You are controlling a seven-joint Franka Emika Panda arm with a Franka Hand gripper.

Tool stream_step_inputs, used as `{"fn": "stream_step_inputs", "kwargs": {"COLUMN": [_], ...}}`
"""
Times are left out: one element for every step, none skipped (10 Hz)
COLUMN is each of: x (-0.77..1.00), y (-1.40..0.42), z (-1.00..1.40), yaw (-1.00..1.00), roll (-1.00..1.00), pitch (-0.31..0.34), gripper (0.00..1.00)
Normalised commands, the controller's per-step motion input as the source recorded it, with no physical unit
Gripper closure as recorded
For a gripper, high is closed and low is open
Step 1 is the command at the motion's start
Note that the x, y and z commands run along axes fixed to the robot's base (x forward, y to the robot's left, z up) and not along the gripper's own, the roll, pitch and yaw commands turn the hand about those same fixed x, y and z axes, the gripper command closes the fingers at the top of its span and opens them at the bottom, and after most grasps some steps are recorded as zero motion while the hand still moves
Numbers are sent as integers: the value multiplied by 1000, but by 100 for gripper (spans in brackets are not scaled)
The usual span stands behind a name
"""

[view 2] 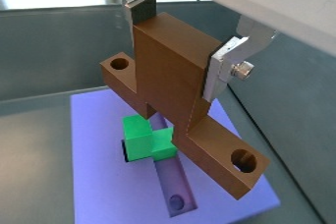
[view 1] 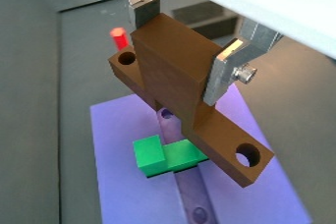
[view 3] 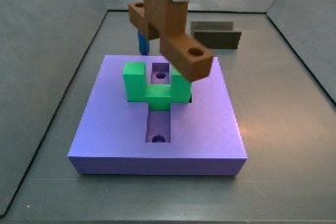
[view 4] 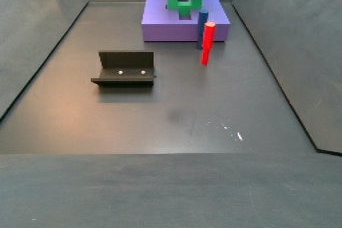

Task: Pick up the brown object. Move up. Place the brown object on the fixture. Regrasp the brown object. Move to above the board. Insert the brown object.
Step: Insert the brown object.

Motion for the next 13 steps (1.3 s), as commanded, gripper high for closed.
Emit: {"fn": "stream_step_inputs", "kwargs": {"x": [0,0,0,0,40,0,-29,-186,-369,-234,-29,0,57], "y": [-100,-51,-3,-57,-140,-123,-140,-157,-203,-74,0,0,3], "z": [0,49,103,9,0,0,0,0,-114,-363,-397,-371,-297], "yaw": [-1000,-1000,-1000,-937,-800,-829,-717,-571,-371,9,186,217,277], "roll": [0,-29,-109,-159,-101,39,124,189,310,216,0,-126,-273], "pitch": [0,-37,-70,-97,-194,-177,-156,-194,-234,-189,-143,-139,-116], "gripper": [100,100,100,100,100,100,100,100,100,100,100,100,100]}}
